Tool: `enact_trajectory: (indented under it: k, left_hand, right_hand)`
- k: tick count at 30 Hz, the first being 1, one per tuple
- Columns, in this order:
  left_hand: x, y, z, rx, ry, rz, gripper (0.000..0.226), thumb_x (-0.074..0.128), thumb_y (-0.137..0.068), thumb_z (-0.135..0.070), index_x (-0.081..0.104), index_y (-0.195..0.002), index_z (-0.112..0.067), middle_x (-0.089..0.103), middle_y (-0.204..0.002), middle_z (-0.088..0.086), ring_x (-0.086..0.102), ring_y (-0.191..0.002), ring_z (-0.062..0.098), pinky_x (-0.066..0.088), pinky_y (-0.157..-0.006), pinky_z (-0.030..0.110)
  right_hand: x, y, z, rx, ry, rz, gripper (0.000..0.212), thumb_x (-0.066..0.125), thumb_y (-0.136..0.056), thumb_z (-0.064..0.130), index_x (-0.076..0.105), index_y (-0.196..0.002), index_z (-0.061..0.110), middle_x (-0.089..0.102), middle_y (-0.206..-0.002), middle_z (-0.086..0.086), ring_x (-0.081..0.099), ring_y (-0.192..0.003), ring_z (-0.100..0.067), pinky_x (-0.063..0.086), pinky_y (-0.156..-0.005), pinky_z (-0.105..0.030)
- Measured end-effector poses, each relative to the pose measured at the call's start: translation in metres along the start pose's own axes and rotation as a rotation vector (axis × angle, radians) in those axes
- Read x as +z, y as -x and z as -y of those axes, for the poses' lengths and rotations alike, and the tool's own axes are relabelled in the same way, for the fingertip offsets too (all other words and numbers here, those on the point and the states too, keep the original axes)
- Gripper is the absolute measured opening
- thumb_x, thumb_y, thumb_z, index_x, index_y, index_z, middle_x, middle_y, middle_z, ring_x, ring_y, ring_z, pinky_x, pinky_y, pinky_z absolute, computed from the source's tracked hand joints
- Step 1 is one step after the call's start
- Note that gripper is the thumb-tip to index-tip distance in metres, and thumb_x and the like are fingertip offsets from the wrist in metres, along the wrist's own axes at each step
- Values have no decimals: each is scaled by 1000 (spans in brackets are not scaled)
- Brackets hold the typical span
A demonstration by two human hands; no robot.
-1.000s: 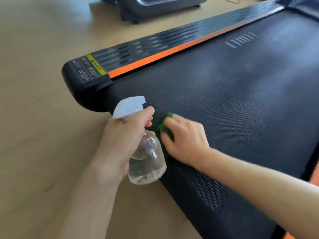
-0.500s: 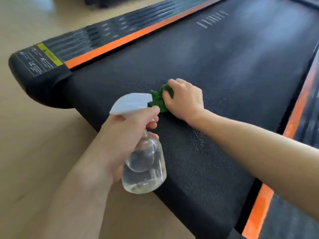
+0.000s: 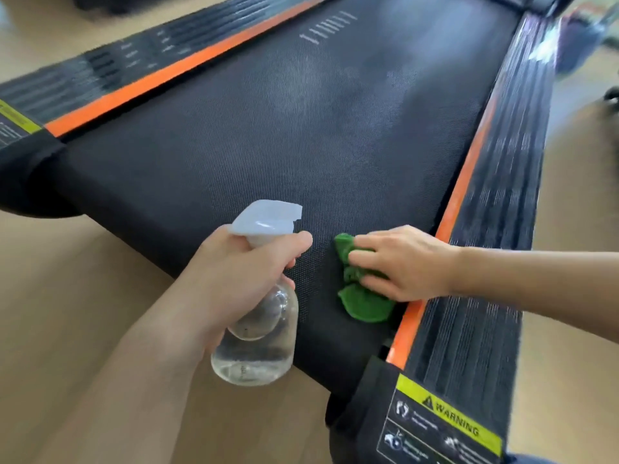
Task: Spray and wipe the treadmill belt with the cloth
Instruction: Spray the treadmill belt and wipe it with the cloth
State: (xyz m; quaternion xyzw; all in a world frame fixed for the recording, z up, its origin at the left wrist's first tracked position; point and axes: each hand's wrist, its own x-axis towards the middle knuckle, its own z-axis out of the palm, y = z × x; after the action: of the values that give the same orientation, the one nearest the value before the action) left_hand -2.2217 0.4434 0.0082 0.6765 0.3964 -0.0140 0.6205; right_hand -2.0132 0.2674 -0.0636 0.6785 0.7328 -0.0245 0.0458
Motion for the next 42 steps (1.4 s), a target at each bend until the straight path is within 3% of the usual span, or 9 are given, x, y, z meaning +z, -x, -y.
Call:
enact_trajectory:
  k: [4,8,15,19,26,30,32,38,42]
  left_hand:
    - [7,10,-2,23,-46,-5,37,77,-86,-46,77,-94,-10,78,-94,2,77,-68,11,60,-79,36]
    - [6,13,-3,28,-67,-30,34,78,-86,-47,79,-92,-13,79,-91,1,79,-74,15,62,-89,45]
    - [-12,13,-6,2,-19,-122,35,81,-84,-49,80,-89,-14,80,-92,1,80,-76,16,62,-92,51]
    - [-19,13,-2,15,-23,-170,32,79,-86,-49,81,-87,-17,80,-89,-3,79,-71,12,62,-92,49]
    - [-6,22,1,-12,-80,-85,32,79,-84,-49,82,-88,-18,81,-87,-5,79,-72,11,61,-89,43]
    - [4,25,-2,-26,-183,58,36,76,-83,-52,81,-89,-18,81,-90,-4,79,-78,13,61,-93,44]
    - [6,23,-2,-20,-209,119,33,77,-82,-51,81,-89,-19,81,-89,-6,79,-78,14,61,-90,40]
    - [6,21,6,-25,-339,371,28,77,-86,-42,79,-94,-16,79,-93,-3,78,-72,10,55,-62,17]
    - [-6,18,7,-54,-351,306,42,83,-78,-56,80,-92,-16,81,-94,2,81,-83,18,62,-86,38]
  right_hand:
    - [10,1,-51,602,132,-78,30,36,-100,42,49,-97,15,60,-99,-8,64,-90,-37,46,-67,-40]
    - [16,-4,-34,838,-9,-107,25,37,-101,36,39,-87,16,57,-94,-10,61,-87,-38,37,-68,-38]
    - [-6,3,94,310,-179,-48,22,40,-96,42,43,-90,20,54,-87,1,57,-75,-24,43,-62,-36]
    - [-2,0,76,-29,-134,-31,20,47,-97,39,46,-94,19,53,-89,0,53,-74,-22,44,-60,-35]
    - [9,6,-36,597,113,-106,28,38,-99,40,47,-91,15,60,-91,-9,63,-81,-38,40,-60,-38]
    - [-4,16,14,462,47,-15,35,21,-94,48,40,-83,21,59,-83,0,62,-77,-29,40,-60,-36]
    - [-12,20,49,340,-52,11,34,26,-93,46,46,-83,20,60,-81,2,61,-75,-27,45,-62,-36]
    - [-9,22,84,97,-261,28,28,36,-100,40,50,-92,17,54,-84,3,54,-75,-22,48,-64,-39]
    - [-2,15,28,121,-72,-82,23,42,-99,39,47,-89,19,55,-83,-1,60,-72,-28,46,-53,-38]
